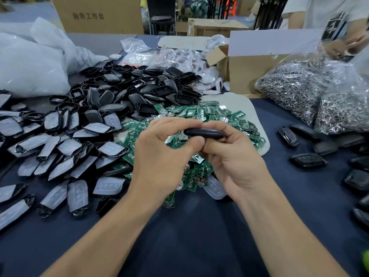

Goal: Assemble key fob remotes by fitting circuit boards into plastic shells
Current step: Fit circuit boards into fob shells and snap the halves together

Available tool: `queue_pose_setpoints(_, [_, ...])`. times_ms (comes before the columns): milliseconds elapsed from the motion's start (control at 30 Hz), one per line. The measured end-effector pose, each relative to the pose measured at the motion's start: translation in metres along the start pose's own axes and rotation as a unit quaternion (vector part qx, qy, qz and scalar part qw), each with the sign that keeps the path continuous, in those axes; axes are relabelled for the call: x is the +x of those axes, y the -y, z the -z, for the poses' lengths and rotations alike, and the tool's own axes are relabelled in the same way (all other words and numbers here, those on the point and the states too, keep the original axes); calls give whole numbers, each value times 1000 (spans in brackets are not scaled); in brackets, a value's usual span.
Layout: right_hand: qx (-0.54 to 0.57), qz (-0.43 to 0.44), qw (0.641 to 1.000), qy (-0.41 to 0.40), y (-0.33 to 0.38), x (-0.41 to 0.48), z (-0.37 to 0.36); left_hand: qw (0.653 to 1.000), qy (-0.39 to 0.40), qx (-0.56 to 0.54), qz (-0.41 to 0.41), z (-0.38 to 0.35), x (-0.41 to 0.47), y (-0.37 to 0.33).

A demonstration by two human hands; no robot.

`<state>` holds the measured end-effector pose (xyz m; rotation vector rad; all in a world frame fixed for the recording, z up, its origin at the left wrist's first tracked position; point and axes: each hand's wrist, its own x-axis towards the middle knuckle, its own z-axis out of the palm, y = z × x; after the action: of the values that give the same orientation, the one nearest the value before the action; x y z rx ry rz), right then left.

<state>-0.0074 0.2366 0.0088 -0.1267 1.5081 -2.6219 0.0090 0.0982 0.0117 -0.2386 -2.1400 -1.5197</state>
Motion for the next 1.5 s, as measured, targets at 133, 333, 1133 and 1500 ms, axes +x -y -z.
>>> queue_pose_setpoints(133, [-79,67,995,0,3,1,3,1000,2,-6,-14,2,3,1])
queue_pose_setpoints(333, [-113,129,985,7,6,-1,1,999,-2,41,-32,3,1,-1])
queue_pose_setpoints(1133, [-222,161,960,-52,1,1,2,907,99,-346,219,-6,4,10])
queue_pose_setpoints(1500, [331,126,918,-178,55,0,52,985,-67,25,158,27,21,27])
